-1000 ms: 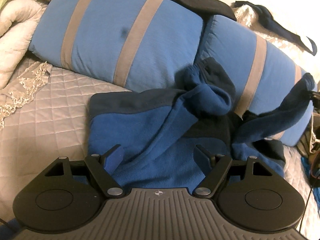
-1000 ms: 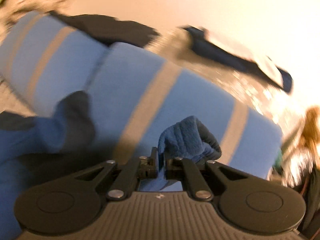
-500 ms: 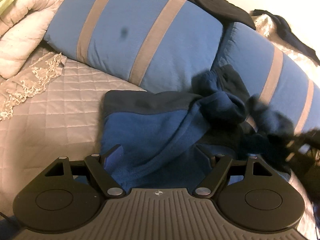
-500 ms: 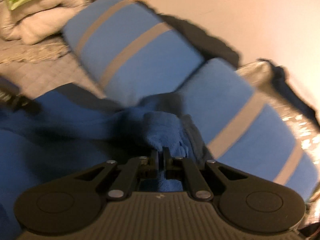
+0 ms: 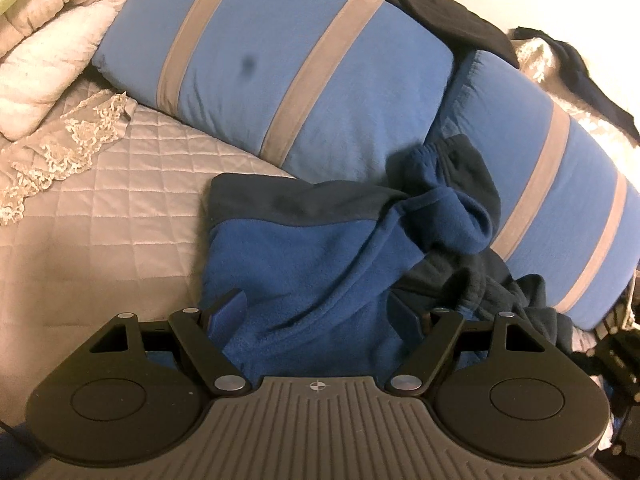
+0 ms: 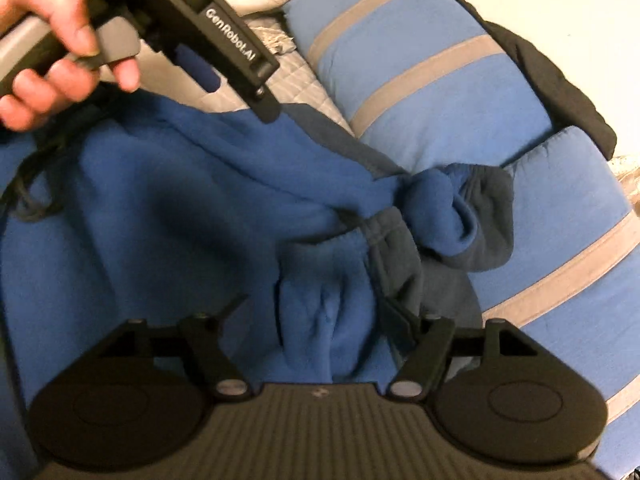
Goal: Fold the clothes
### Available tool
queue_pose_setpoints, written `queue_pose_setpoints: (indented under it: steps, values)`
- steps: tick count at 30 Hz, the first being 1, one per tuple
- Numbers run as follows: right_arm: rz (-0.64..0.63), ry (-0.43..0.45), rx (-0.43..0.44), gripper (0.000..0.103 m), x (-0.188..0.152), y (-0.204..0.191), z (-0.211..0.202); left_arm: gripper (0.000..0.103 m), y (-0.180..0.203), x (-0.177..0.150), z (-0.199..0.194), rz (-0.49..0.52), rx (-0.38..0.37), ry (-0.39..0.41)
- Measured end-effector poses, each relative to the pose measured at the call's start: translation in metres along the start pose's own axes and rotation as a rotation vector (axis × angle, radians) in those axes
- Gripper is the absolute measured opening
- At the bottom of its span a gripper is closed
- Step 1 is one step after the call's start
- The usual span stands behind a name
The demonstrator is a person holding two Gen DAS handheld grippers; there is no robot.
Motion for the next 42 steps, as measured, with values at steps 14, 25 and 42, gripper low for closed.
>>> queue_pose_setpoints:
  steps: [14,25,42]
  values:
    - [-0.024,-0.046,0.052,0.043,0.003,0.01,0.042,0.077,-0.002,0.001,0.002,-0.014,-0.011,-0.015]
    - [-0.02,-0.077,0.081,0.006,0.006,0.014,0.047,0.077,-0.001,-0.001,0.004,-0.01,-0.017,-0.027]
    - [0.482,-0.08,-0.259,0.007,-0.106,0.171,-0.112,0.077,0.01,-0.002,-0.005,-0.01,-0.128,-0.003]
Point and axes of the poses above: each gripper's, at about its wrist camera, not at the fingertips, and z roughly the way its jaws point, y to its right, x to its top, the point moved 5 cm from there along z, roughly the way its jaws point, and after that the axes turned 14 degrees about -z, right-handed, at the moved point
